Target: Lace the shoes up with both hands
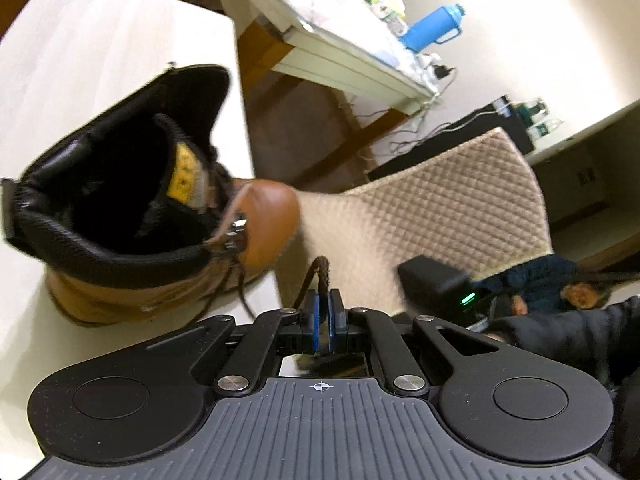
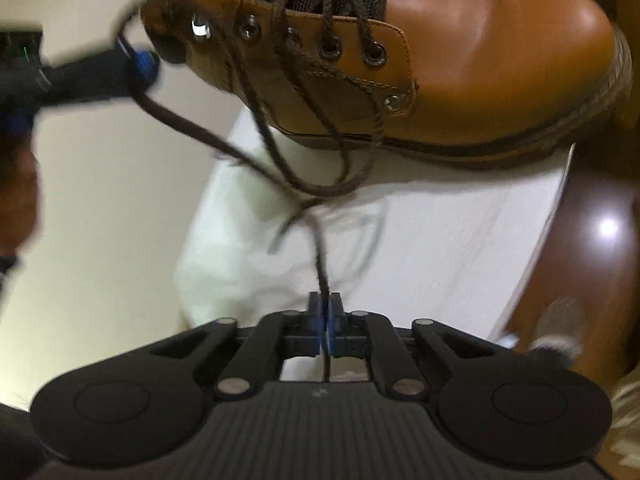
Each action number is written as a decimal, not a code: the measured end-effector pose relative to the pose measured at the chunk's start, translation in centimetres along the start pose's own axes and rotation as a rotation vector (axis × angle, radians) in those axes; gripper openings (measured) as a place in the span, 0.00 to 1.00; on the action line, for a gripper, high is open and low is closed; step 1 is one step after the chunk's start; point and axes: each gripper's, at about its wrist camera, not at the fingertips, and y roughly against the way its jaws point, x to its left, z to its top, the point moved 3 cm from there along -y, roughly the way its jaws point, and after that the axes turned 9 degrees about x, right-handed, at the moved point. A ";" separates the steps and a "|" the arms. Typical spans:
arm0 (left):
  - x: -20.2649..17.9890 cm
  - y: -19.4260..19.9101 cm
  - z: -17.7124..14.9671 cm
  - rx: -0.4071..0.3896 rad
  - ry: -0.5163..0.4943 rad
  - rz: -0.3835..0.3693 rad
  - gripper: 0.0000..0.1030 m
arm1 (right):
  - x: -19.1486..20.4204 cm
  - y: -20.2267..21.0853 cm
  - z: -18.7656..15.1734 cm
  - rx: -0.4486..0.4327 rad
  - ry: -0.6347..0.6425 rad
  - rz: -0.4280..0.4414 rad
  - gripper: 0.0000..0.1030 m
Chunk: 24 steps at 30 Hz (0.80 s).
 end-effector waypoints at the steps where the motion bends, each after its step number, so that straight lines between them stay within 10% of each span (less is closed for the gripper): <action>1: 0.4 0.1 -0.4 0.000 0.019 0.019 0.07 | -0.1 0.6 0.0 -0.013 -0.048 0.046 0.04; 6: 2.1 1.0 -3.4 -0.016 0.125 0.039 0.14 | -1.7 4.2 -0.1 -0.149 -0.326 0.289 0.04; 12: 3.1 0.2 -7.7 -0.051 0.337 -0.171 0.14 | -2.8 6.1 -0.6 -0.270 -0.510 0.495 0.04; 24: 7.2 -3.6 -11.4 -0.119 0.907 -0.461 0.15 | -2.0 6.9 -0.9 -0.306 -0.349 0.485 0.04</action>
